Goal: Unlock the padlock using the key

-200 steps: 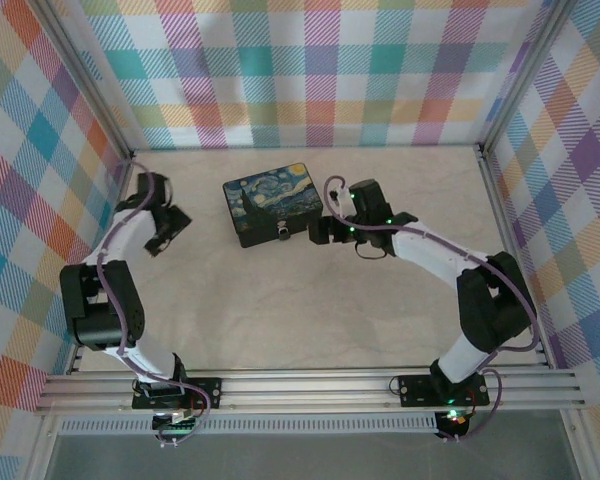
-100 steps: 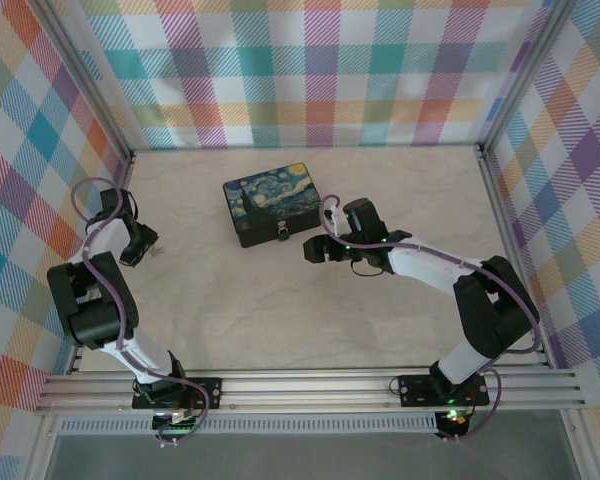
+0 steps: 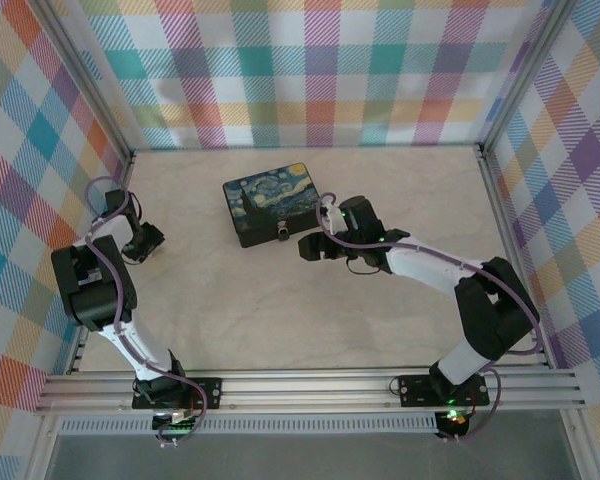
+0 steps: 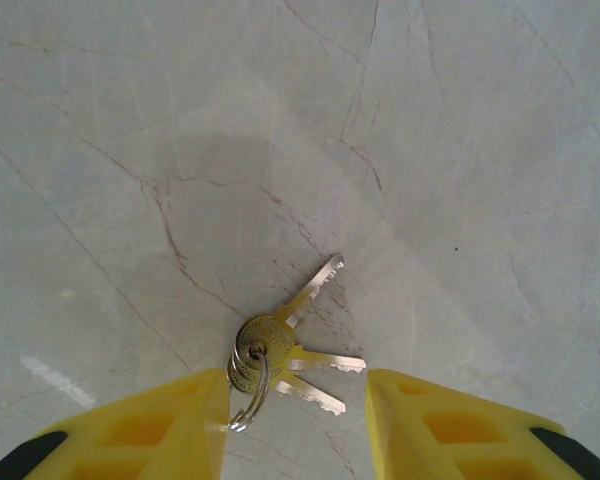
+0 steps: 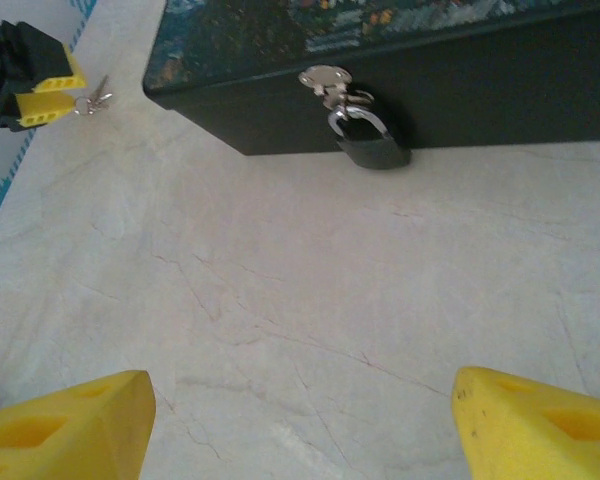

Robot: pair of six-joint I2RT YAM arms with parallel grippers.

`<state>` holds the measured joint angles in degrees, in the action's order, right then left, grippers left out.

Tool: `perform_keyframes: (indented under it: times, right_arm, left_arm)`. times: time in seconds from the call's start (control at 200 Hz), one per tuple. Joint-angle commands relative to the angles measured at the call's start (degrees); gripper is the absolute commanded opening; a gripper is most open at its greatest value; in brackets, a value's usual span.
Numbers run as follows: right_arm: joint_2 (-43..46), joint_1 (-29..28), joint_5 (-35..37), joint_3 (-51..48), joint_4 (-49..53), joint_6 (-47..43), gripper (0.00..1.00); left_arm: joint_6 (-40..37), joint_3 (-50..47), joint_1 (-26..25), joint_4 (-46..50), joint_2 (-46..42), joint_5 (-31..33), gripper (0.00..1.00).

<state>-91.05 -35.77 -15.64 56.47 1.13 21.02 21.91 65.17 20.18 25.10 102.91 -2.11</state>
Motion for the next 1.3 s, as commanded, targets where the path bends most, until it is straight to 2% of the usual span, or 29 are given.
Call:
perform_keyframes:
  times: [0.0, 0.39, 0.525, 0.865, 0.94, 1.18, 1.295]
  right_arm:
    - [-0.7, -0.5, -0.6, 2.3, 0.0, 0.1, 0.78]
    - [-1.6, -0.5, -0.2, 2.0, -0.7, 0.0, 0.77]
    - [-1.3, -0.5, -0.4, 1.7, -0.9, -0.1, 0.77]
    - [-0.4, -0.5, 0.0, 1.1, -0.9, -0.1, 0.77]
    - [-0.4, -0.5, -0.2, 1.1, -1.1, 0.1, 0.77]
    - [-1.1, -0.5, -0.6, 1.7, -1.3, 0.3, 0.77]
    - [-1.4, -0.5, -0.7, 1.9, -1.4, 0.4, 0.77]
  left_arm:
    - [-1.8, -0.3, 0.3, -0.4, 0.4, -0.8, 0.4]
    - [-3.5, -0.8, 0.3, 2.4, -0.9, 1.4, 0.37]
    - [-3.8, -0.8, 0.3, 2.6, -0.5, 1.8, 0.32]
    - [-3.9, -0.5, 0.3, 3.0, 0.4, 1.8, 0.3]
    - [-4.1, -0.5, 0.3, 3.1, 0.7, 1.7, 0.25]
    - [-4.1, -0.6, 0.2, 2.9, 1.0, 1.5, 0.24]
    - [-4.2, -0.5, 0.2, 3.1, 1.3, 1.7, 0.18]
